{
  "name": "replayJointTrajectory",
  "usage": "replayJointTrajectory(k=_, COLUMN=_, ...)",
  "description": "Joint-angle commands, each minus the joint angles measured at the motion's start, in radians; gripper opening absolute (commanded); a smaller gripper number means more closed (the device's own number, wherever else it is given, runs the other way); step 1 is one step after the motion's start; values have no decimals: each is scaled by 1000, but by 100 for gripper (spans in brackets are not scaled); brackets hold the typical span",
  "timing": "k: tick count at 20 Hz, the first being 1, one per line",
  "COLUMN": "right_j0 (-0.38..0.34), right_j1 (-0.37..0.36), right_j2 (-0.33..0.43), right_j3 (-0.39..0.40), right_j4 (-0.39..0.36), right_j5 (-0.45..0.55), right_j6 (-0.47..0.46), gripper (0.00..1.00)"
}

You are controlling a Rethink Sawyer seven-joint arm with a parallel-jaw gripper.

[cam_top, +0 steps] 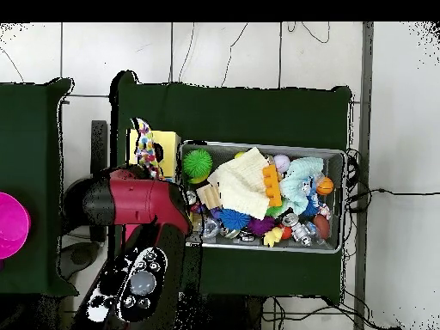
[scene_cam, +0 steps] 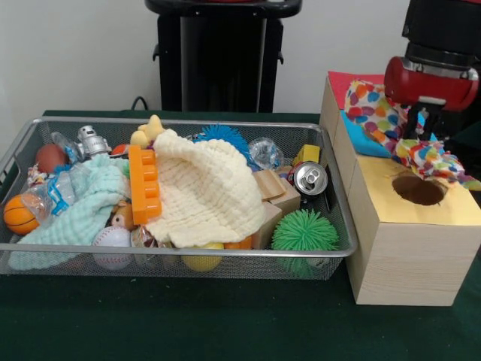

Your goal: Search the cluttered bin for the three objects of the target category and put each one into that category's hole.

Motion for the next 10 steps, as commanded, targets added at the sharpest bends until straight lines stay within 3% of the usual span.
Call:
replayJointTrajectory(k=1, right_j0=-13, right_j1=107, right_j2=126, right_j3=-68, right_j4=-39, right_j5=-87, right_j6=109, gripper=0)
replayJointTrajectory(k=10, right_j0=-7, right_j1=118, right_j2=128, right_j3=9, right_j4=-45, right_j5=-230, right_j6=148, gripper=0)
